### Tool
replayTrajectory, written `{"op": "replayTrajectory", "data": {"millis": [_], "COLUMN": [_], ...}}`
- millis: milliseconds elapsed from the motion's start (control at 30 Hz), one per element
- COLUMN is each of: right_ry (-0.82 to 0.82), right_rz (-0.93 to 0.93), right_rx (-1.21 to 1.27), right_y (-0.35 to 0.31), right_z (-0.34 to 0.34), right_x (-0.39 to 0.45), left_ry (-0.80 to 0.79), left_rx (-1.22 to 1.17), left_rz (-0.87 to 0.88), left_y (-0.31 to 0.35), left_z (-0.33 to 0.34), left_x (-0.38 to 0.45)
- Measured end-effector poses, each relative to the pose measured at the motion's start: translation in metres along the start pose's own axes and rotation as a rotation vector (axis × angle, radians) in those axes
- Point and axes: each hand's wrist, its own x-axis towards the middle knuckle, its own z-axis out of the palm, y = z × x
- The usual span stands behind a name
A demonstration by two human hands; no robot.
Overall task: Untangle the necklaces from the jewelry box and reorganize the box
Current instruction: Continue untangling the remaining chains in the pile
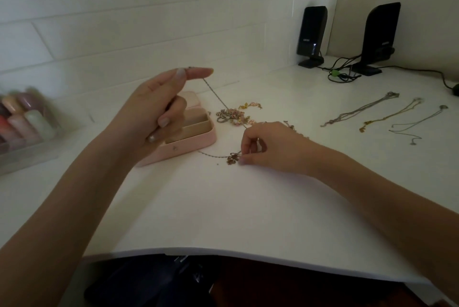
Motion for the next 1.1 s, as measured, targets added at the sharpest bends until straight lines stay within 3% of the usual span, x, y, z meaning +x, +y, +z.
{"op": "replayTrajectory", "data": {"millis": [367, 533, 600, 700, 1000, 1100], "right_ry": [-0.027, -0.051, 0.040, 0.134, 0.263, 0.271], "right_rz": [0.058, 0.028, 0.062, 0.062, 0.141, 0.171], "right_rx": [0.027, -0.067, 0.110, 0.613, 1.355, 1.452], "right_y": [0.004, 0.002, 0.001, 0.001, 0.002, 0.004], "right_z": [-0.002, 0.000, -0.004, -0.016, -0.036, -0.042], "right_x": [0.001, 0.001, 0.000, 0.000, 0.003, 0.001], "left_ry": [0.096, 0.169, 0.160, 0.116, 0.088, 0.108], "left_rx": [0.060, 0.380, 0.521, 0.633, 0.773, 0.781], "left_rz": [-0.022, 0.007, 0.014, -0.015, -0.072, -0.078], "left_y": [-0.004, -0.011, -0.017, -0.026, -0.038, -0.040], "left_z": [-0.011, -0.014, -0.016, -0.019, -0.031, -0.034], "left_x": [-0.003, -0.004, -0.006, -0.010, -0.011, -0.010]}}
